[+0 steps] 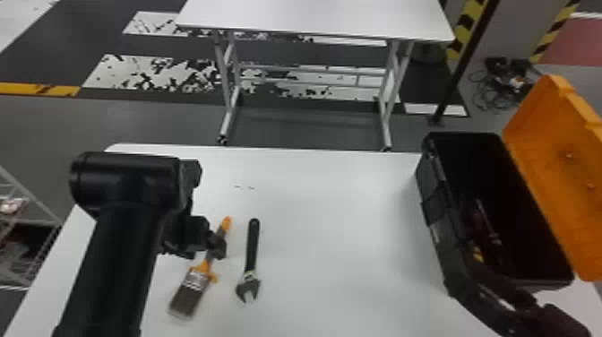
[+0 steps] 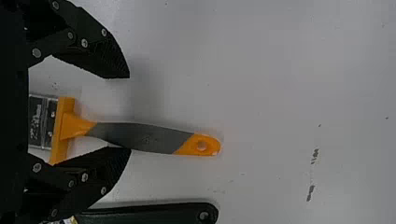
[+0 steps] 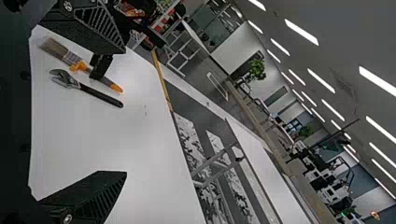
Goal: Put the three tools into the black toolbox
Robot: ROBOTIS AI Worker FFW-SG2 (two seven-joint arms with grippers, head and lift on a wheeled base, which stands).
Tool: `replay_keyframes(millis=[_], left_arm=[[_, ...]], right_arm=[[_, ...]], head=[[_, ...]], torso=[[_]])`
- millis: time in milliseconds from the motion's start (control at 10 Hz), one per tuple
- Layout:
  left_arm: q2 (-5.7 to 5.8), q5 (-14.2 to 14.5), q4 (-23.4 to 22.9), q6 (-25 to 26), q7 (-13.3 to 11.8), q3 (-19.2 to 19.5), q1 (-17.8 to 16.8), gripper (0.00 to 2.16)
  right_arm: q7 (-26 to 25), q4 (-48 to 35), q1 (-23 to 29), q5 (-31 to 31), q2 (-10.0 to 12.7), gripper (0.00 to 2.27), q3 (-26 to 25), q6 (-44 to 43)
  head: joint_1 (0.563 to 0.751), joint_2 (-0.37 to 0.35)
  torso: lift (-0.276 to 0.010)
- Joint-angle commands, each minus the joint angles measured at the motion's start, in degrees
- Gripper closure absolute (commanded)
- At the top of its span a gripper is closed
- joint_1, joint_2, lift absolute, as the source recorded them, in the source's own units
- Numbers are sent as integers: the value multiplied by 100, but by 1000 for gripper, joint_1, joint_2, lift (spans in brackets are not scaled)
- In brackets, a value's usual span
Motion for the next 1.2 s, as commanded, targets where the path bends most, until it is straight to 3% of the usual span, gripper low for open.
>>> replay_keyframes(millis=[0,100,200,300,600,800,1100], left_arm=[[-16,-4,46,7,-3,-10,-17,748],[-16,5,81,7,23,8,-44,1058],[-16,5,72,7,67,16,-44,1571],[-16,13,72,7,128,8,-44,1905],[-16,57,-148,7,128,-1,88,1919],[-16,295,-939,7,58,-1,387,1919],[-16,1042,-2222,7,-223,280,967,1919]], right_arm=[[0,32,-29,0,0,76,0,-4],[0,50,-65,0,0,76,9,-4],[-9,94,-100,0,0,76,18,-4],[-9,112,-135,9,0,76,27,-4],[-105,120,-249,149,0,76,159,14],[-202,155,-346,325,0,76,334,49],[-342,147,-407,536,0,76,616,119]], head=[[695,-16],[695,-17],[695,-16],[695,-13],[695,-10],[695,-7],[695,-31]], torso=[[-51],[-51],[-51],[-51],[-51],[-51],[-51]])
